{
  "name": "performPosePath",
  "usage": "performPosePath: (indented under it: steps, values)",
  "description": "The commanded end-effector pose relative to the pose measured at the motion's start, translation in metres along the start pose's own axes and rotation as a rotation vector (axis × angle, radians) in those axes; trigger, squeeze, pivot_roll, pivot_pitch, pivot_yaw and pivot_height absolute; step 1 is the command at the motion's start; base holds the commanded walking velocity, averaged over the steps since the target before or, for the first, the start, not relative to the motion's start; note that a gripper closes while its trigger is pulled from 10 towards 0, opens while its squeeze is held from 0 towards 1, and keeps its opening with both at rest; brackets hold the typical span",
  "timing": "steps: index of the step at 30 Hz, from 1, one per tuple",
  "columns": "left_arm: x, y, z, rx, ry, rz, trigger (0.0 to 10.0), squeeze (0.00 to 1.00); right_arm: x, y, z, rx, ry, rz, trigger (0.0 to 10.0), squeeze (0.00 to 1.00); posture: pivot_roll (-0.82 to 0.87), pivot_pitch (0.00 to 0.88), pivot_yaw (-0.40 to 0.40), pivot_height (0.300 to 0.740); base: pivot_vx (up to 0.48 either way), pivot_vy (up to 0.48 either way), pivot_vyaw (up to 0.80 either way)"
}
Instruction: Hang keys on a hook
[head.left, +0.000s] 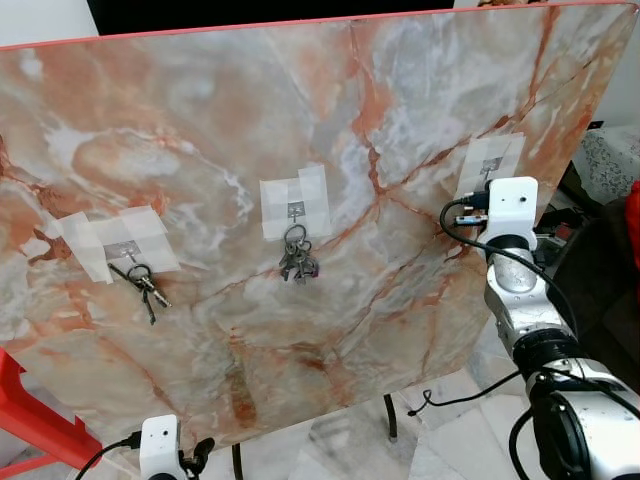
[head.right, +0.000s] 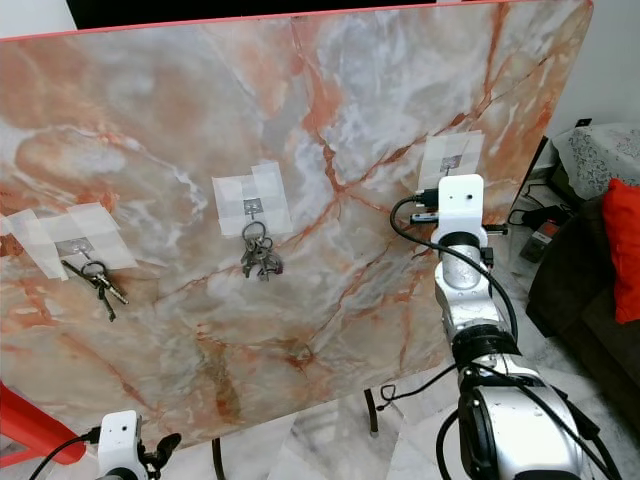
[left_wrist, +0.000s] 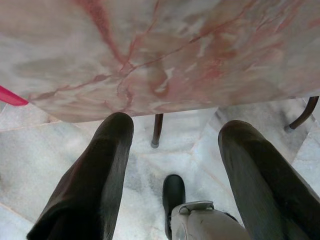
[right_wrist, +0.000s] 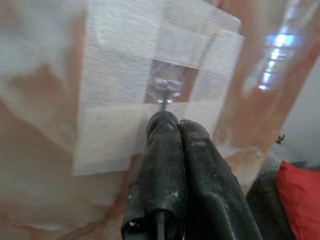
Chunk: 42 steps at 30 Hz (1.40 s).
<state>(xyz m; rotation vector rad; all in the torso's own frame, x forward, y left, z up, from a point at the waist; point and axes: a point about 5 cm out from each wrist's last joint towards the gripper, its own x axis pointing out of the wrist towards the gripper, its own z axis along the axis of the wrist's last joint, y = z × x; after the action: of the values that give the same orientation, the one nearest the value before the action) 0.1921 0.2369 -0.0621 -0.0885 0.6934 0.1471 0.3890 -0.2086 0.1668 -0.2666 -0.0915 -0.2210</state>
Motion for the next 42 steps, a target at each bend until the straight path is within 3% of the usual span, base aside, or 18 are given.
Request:
performPosePath:
  steps: [1,33,34,35,36,37,42]
  values:
    - [-0.001,0.003,-0.001,0.003,0.006,0.010,10.0,0.00,0.004,-0.001,0.009,-0.010,-0.025,0.012,10.0,0.00,-0.01,0.000,-0.008,0.740,0.000,0.000,0.00]
    - [-0.001,0.004,-0.001,0.004,0.005,0.013,10.0,0.00,0.002,0.005,0.003,0.007,0.005,0.056,10.0,0.00,0.00,0.000,-0.007,0.740,0.000,0.000,0.00]
    - [-0.001,0.004,-0.001,0.004,0.005,0.013,10.0,0.00,0.002,0.005,0.003,0.024,0.000,0.056,10.0,0.07,0.00,0.000,-0.007,0.740,0.000,0.000,0.00]
    - [-0.001,0.004,-0.001,0.004,0.005,0.014,10.0,0.00,0.002,0.004,0.004,0.027,-0.004,0.051,10.0,0.89,0.00,0.000,-0.007,0.740,0.000,0.000,0.00]
    - [-0.001,0.004,-0.001,0.004,0.005,0.014,10.0,0.00,0.002,0.004,0.004,0.027,-0.004,0.051,10.0,0.89,0.00,0.000,-0.007,0.740,0.000,0.000,0.00]
    - [-0.001,0.004,-0.001,0.004,0.005,0.014,10.0,0.00,0.002,0.004,0.005,0.038,-0.009,0.045,10.0,1.00,0.00,0.000,-0.007,0.740,0.000,0.000,0.00]
    - [-0.001,0.004,-0.001,0.003,0.005,0.014,10.0,0.00,0.002,0.004,0.008,0.052,-0.044,0.047,10.0,1.00,-0.01,0.000,-0.007,0.740,0.000,0.000,0.00]
